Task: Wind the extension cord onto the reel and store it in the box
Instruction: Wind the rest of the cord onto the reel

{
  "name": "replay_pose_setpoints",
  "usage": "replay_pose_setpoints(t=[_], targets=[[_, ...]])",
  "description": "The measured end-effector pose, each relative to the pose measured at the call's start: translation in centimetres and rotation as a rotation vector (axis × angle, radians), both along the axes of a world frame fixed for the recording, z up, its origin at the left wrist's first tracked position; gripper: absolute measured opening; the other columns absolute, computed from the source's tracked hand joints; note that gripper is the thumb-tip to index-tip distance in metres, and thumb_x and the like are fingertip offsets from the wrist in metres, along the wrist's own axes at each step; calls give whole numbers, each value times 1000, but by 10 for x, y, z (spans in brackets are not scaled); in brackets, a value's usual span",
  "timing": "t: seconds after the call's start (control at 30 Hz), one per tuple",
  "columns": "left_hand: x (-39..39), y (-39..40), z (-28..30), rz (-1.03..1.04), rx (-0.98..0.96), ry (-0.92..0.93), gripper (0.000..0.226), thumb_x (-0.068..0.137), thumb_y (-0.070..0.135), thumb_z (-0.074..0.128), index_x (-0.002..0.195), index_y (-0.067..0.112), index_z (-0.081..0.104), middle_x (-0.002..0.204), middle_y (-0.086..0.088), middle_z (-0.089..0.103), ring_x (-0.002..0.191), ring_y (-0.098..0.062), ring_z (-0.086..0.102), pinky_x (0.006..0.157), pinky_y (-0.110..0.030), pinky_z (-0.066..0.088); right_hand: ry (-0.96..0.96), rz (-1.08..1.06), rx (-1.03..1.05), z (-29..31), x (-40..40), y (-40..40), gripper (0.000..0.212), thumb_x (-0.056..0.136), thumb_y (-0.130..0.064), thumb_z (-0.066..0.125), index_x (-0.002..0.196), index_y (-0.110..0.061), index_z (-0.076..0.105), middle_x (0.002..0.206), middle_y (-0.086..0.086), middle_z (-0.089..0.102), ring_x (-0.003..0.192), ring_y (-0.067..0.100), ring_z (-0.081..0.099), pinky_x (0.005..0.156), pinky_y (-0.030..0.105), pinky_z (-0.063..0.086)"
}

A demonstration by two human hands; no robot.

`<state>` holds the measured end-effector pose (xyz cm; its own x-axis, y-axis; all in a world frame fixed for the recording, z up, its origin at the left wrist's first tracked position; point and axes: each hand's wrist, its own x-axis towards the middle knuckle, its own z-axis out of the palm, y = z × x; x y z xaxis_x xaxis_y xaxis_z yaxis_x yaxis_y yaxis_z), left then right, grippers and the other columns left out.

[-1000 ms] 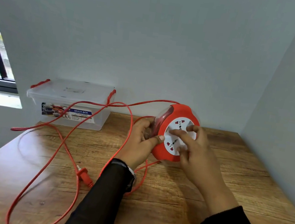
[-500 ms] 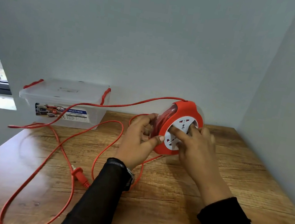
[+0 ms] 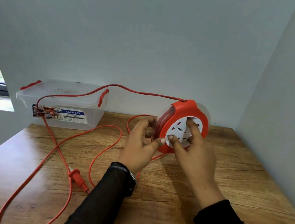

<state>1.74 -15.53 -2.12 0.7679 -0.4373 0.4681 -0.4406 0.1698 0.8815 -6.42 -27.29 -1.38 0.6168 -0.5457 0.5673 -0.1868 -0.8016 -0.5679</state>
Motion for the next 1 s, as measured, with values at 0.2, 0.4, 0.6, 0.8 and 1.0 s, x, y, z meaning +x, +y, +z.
replay_pose_setpoints(t=[0.2,0.4,0.6,0.8,1.0], targets=[[-5,-10,-12,-115,-76,132,44,81,5,67,115,28,53,113,-14,65,103,-29,67,88,-48,56,-182,95,600,5,4,5,63,81,-51,64,136,-28,43,110,-3,65,95,12,61,76,29,49],[-13,-27,-26,-146,-21,330,46,84,-12,61,109,21,40,114,-20,62,95,-27,67,81,-47,58,-197,269,1365,11,8,-5,19,90,-29,58,99,-12,59,72,5,68,42,9,46,35,16,31],[-14,-29,-29,-37,-28,285,51,76,-19,62,99,22,41,94,-5,62,79,-11,67,73,-31,56,-323,562,1691,10,10,-3,9,89,-8,46,82,-10,51,61,3,63,40,8,44,39,19,27],[-9,-19,-17,18,-99,290,44,77,-10,69,103,19,50,97,-13,67,85,-26,68,75,-45,60,-179,503,1551,16,5,-5,16,91,-12,47,96,-6,62,78,5,74,42,6,50,39,18,34],[2,1,1,42,-195,268,36,75,-9,72,101,12,60,81,2,75,76,-11,71,68,-27,59,-55,206,829,9,4,-3,17,85,-20,66,97,-9,62,80,4,69,60,12,55,50,20,41]])
